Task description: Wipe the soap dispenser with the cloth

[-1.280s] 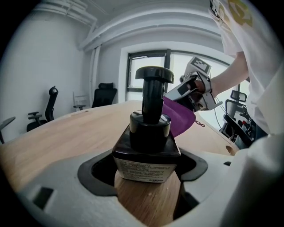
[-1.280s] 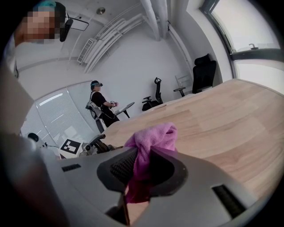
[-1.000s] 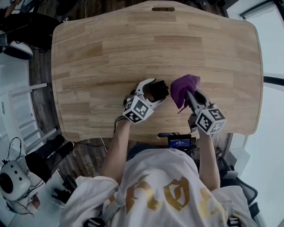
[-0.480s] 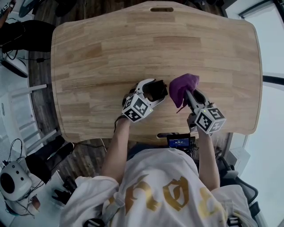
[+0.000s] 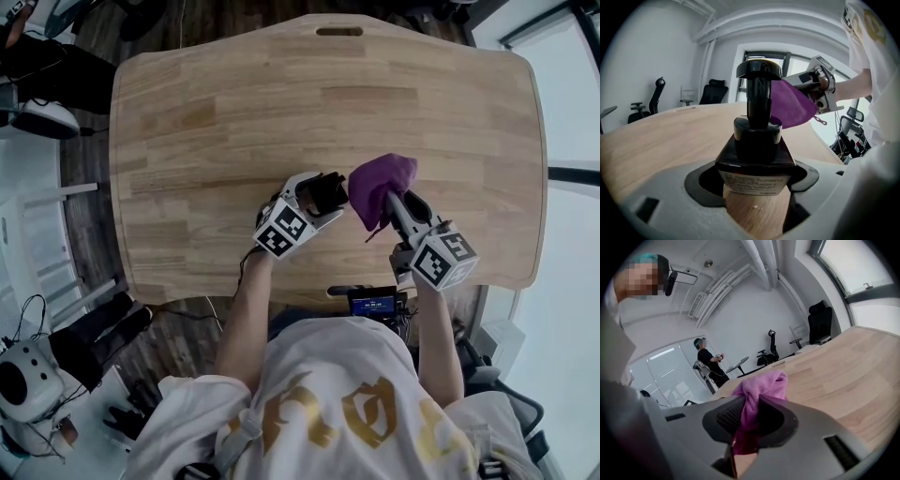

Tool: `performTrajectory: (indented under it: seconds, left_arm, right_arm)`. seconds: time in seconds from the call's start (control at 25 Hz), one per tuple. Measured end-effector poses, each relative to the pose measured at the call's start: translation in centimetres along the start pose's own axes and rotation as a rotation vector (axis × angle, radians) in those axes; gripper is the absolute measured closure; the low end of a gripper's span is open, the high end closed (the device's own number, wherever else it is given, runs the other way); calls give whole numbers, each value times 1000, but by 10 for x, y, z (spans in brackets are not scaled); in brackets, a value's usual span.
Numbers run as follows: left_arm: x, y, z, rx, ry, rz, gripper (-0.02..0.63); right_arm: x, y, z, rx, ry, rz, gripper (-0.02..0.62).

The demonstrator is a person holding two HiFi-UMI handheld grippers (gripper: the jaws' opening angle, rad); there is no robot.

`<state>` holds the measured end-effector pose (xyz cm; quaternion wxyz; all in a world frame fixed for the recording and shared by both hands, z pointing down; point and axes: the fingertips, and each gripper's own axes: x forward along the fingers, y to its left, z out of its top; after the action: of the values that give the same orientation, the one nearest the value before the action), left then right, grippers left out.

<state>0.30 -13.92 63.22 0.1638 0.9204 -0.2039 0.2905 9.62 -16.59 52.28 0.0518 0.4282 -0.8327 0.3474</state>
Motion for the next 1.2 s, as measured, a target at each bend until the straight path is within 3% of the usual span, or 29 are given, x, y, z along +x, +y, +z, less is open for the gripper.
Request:
performTrajectory:
  seconds: [0.36, 0.52, 0.68, 0.88, 1.2]
  left_arm:
    - [-2, -1, -4, -65, -19, 28, 264]
    - [0, -8, -7, 6, 10, 17, 264]
    - [5, -13, -9, 131, 10, 97, 264]
    - [4, -12, -12, 146, 6, 128, 264]
    - [8, -9, -13, 163, 27, 165, 264]
  right_arm:
    - [-15, 16, 6, -20, -29, 15, 525]
    - [-21, 14, -1, 26, -36, 17, 525]
    - [-22, 5, -6, 111, -62, 9, 525]
    - [-23, -4, -4, 194, -102, 0, 525]
    - [-24, -11, -6, 175, -90, -27, 525]
